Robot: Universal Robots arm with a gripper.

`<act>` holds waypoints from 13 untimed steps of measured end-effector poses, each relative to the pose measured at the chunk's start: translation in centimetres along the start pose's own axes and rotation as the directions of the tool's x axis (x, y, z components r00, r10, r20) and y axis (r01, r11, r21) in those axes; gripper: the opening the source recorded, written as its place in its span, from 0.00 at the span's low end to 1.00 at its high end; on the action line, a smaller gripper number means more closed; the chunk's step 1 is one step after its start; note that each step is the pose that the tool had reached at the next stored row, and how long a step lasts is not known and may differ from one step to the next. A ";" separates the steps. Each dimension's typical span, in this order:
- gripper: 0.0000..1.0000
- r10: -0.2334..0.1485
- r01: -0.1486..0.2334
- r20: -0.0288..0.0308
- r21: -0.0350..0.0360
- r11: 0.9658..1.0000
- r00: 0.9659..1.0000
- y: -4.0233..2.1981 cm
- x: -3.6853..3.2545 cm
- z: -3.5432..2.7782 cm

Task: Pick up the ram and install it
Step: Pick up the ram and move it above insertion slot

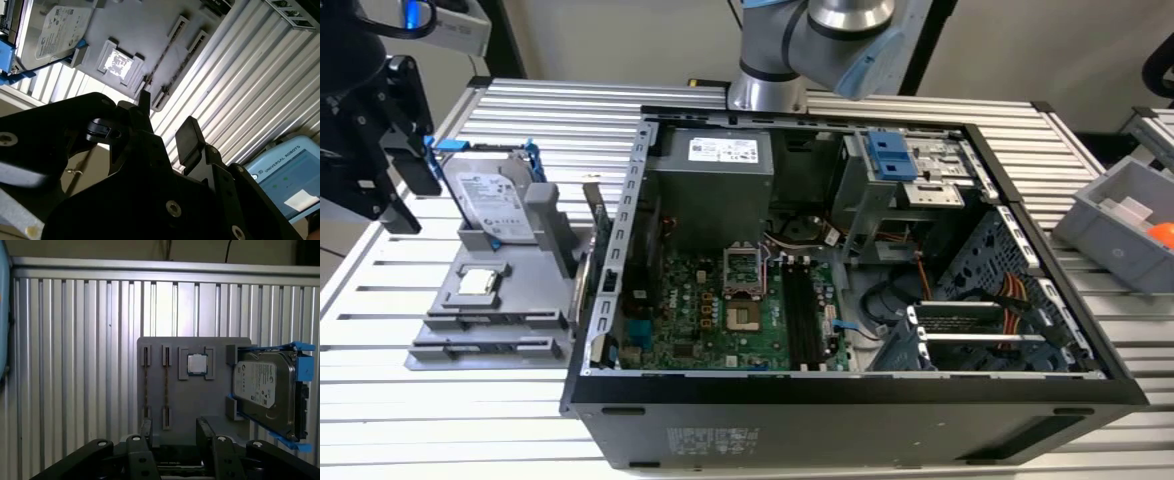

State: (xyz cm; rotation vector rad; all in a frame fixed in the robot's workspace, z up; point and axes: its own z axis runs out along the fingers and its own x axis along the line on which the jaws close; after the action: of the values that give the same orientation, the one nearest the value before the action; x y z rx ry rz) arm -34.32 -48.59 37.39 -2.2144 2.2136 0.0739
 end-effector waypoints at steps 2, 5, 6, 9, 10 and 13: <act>1.00 -0.002 0.002 0.000 0.000 1.000 1.000 0.00 0.06 0.06; 1.00 -0.006 0.006 0.000 0.000 1.000 1.000 0.00 0.17 0.15; 1.00 -0.007 0.007 0.000 0.000 1.000 1.000 -0.01 0.22 0.18; 1.00 -0.008 0.008 0.000 0.000 1.000 1.000 0.00 0.37 0.34; 1.00 -0.008 0.008 0.000 0.000 1.000 1.000 0.00 0.40 0.37; 1.00 -0.008 0.008 0.000 0.000 1.000 1.000 -0.01 0.43 0.36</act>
State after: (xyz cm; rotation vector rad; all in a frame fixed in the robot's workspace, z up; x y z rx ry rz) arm -34.32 -49.01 37.01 -2.2232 2.2053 0.0740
